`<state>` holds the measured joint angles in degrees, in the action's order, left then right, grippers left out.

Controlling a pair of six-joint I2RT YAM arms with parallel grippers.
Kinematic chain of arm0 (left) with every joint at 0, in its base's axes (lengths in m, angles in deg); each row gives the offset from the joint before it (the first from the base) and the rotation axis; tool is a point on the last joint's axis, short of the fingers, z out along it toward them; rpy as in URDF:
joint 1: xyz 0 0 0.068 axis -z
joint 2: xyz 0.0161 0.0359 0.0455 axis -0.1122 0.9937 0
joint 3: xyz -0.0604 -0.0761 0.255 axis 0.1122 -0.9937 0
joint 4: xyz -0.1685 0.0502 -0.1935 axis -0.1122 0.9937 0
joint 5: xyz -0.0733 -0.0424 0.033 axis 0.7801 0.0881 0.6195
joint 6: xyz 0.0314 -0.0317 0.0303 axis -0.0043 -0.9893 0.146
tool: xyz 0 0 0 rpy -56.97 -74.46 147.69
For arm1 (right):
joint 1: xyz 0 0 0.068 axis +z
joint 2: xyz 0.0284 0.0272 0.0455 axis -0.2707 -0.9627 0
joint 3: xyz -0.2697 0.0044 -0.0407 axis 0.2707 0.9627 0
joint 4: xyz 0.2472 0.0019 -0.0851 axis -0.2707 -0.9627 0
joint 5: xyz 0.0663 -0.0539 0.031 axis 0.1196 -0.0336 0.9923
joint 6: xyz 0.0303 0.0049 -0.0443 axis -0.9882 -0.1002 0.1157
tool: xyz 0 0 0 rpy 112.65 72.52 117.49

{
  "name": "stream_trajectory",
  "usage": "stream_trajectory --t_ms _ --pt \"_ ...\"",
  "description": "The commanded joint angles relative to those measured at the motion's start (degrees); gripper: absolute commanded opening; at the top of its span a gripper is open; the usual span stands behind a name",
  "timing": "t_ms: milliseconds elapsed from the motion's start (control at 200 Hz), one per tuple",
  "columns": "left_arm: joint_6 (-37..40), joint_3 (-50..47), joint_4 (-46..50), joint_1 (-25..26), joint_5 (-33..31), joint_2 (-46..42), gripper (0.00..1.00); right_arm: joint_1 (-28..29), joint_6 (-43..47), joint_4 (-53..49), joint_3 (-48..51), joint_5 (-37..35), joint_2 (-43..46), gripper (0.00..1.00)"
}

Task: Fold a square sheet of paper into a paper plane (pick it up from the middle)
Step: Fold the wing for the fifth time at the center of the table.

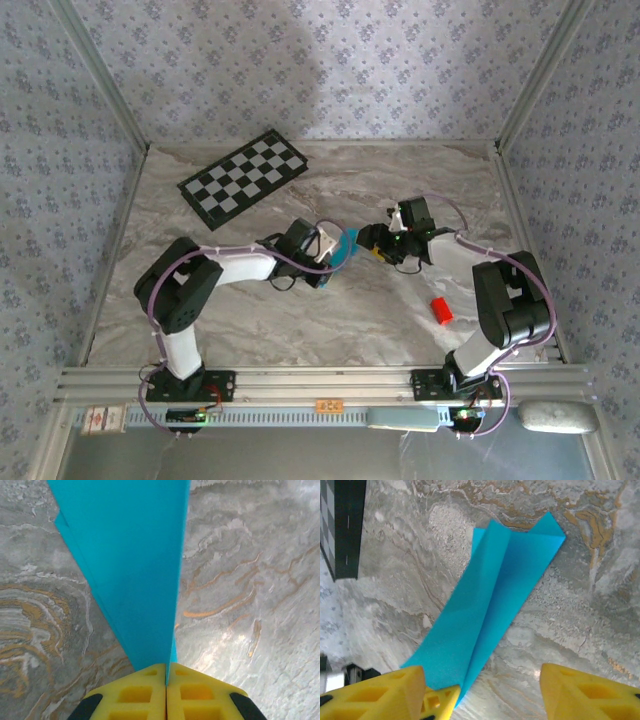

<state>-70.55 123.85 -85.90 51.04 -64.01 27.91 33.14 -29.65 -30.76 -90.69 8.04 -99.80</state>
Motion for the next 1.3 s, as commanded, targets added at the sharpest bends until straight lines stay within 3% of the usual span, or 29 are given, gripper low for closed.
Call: stream_trajectory --t_ms 0,350,720,1294 --pt "6.26 0.97 5.51 2.57 -7.35 -2.97 0.06 0.8 -7.83 -4.07 -3.84 0.24 0.5 0.67" --pt "11.81 1.63 5.53 7.05 -19.96 -3.73 0.04 4.17 -16.24 -14.42 -7.88 -4.0 -2.67 0.7" --pt "12.96 1.2 3.65 8.58 -23.78 -3.73 0.06 6.74 -19.6 -14.02 -8.15 -3.7 -6.04 0.64" --pt "14.33 0.01 2.3 10.24 -26.19 -3.83 0.17 7.18 -22.41 -12.76 -7.62 -2.34 -7.1 0.34"
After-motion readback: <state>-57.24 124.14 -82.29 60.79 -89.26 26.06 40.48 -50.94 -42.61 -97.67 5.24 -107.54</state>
